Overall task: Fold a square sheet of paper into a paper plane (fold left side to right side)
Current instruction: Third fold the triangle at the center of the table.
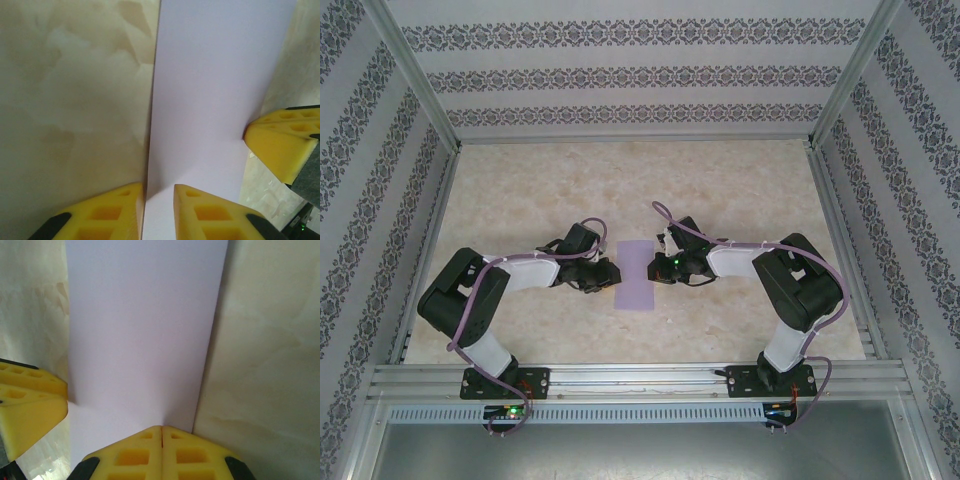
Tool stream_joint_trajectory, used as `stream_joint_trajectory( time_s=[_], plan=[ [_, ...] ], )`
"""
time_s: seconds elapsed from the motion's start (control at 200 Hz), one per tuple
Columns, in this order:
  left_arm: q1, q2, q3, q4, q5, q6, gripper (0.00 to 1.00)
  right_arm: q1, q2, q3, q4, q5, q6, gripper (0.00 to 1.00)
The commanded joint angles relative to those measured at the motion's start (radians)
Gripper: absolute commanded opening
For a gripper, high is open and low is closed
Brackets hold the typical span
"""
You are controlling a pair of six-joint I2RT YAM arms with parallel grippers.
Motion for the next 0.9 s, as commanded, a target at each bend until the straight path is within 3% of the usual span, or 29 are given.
stream_joint_trajectory(
  time_s=[0.0, 0.405, 0.804, 0.894],
  plan=[
    [-0.009, -0.005, -0.026, -0.001, 0.016, -0.026, 0.17, -0.007, 0.019, 0.000, -0.039, 0.041, -0.020, 0.00],
    [-0.009, -0.040, -0.044, 0.015, -0.010, -0.044, 0.00, -0.007, 0.003, 0.005, -0.027, 0.032, -0.021, 0.00],
    [-0.009, -0.077, -0.078, 0.128, 0.014, -0.117, 0.00, -0.016, -0.035, 0.008, 0.027, -0.006, -0.023, 0.00],
    [-0.009, -0.073, -0.085, 0.128, -0.002, -0.122, 0.10, -0.016, -0.026, 0.003, 0.027, -0.007, -0.016, 0.00]
  ],
)
